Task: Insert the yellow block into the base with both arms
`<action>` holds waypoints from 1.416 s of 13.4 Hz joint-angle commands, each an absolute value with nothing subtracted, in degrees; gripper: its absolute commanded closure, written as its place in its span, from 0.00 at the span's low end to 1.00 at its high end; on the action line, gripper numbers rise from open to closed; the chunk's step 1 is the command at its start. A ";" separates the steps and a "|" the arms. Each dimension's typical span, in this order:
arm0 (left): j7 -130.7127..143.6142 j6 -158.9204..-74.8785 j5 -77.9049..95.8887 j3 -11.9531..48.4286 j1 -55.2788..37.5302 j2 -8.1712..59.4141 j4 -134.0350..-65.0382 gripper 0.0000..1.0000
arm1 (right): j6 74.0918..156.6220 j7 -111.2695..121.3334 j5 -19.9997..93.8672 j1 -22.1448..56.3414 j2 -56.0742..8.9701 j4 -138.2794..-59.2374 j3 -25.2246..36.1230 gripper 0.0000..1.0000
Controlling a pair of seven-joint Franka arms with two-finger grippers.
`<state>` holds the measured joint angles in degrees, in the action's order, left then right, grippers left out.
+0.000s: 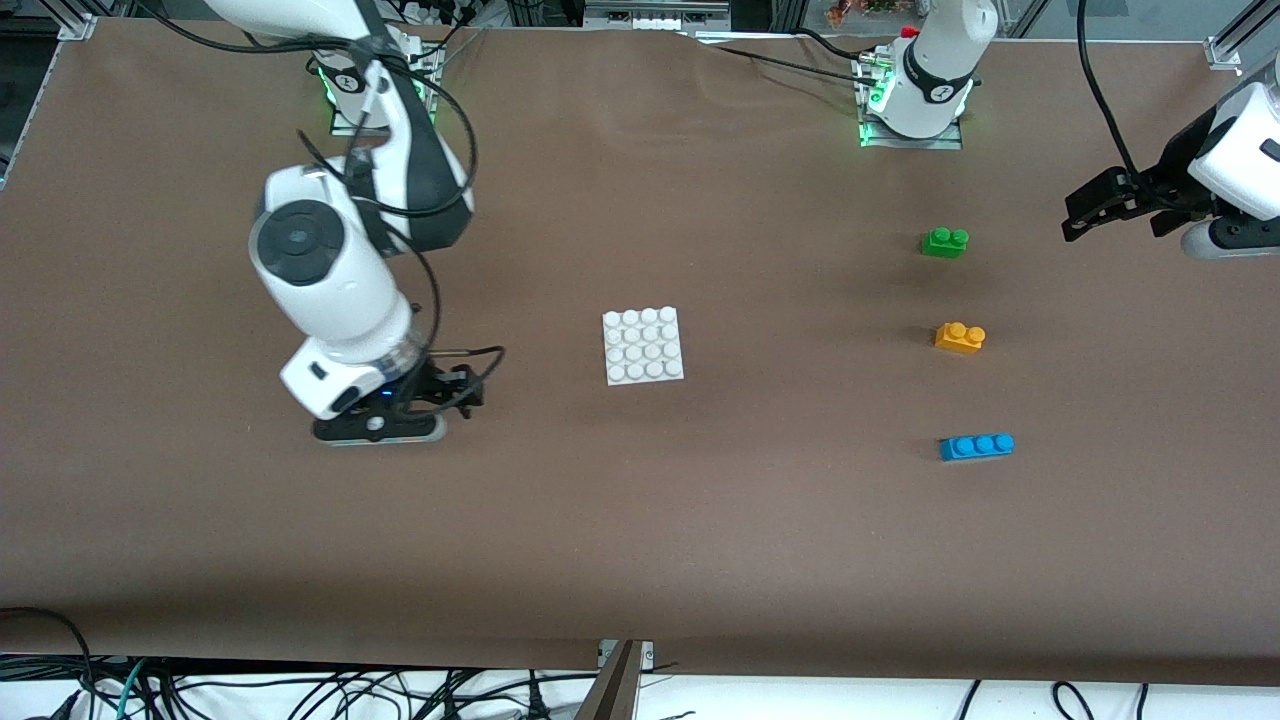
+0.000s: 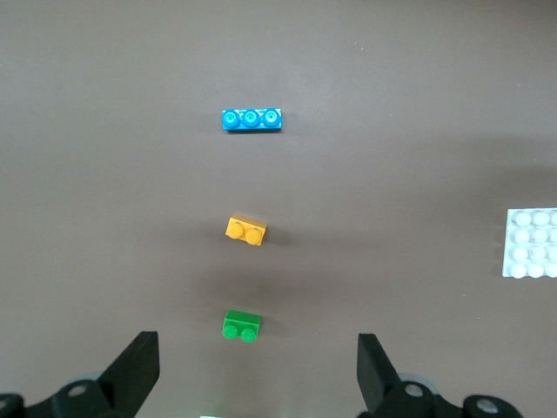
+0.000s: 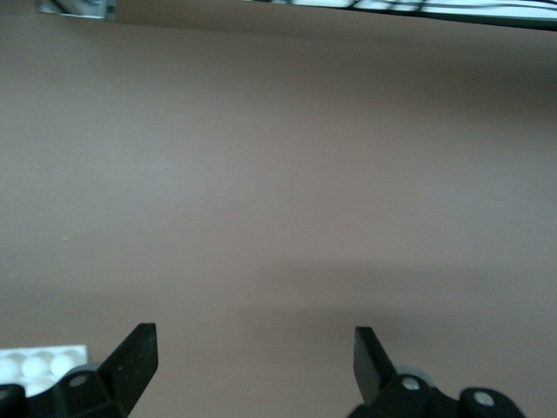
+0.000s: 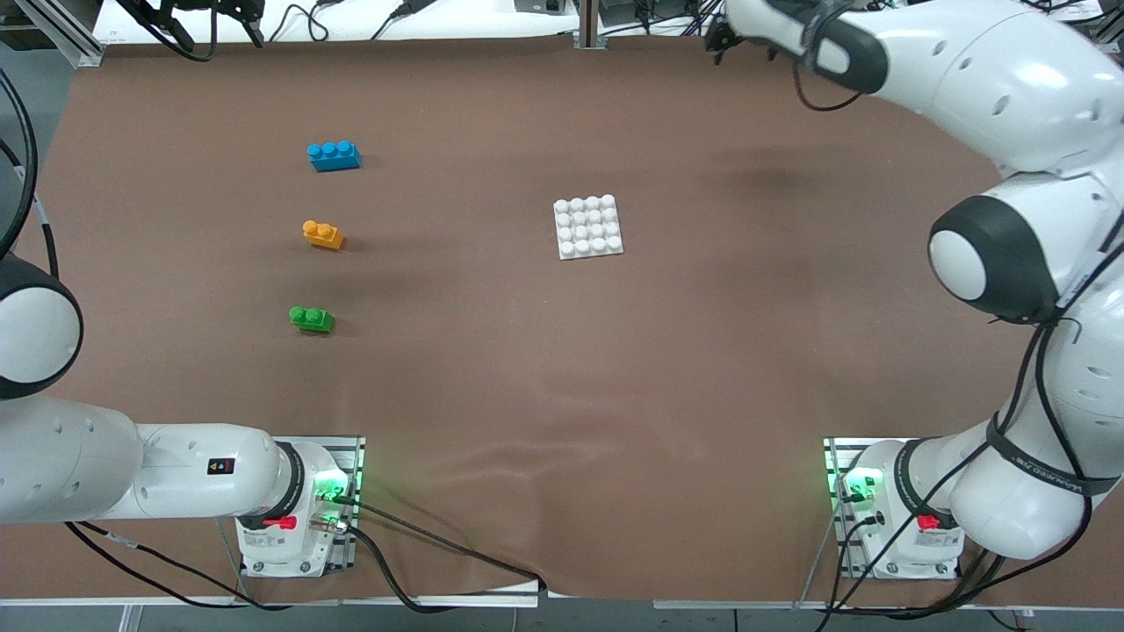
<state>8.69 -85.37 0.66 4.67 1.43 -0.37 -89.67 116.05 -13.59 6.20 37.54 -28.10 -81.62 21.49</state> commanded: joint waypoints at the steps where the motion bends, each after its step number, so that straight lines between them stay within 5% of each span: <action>1: 8.53 -85.08 1.67 4.92 1.85 0.09 -88.33 0.00 | 112.86 -8.29 6.15 33.33 -23.57 -82.79 20.83 0.00; 9: 8.88 -85.08 1.76 5.54 1.58 0.09 -88.24 0.00 | 102.48 -3.09 3.61 15.22 -11.52 -87.71 10.20 0.00; 19: 8.44 -85.86 -1.74 5.45 0.88 1.49 -88.33 0.00 | 102.56 1.49 2.11 8.18 -5.63 -91.22 9.32 0.00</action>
<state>8.69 -85.51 0.29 5.43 1.19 0.15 -89.63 101.88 1.06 2.81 9.70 -8.39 -87.89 10.79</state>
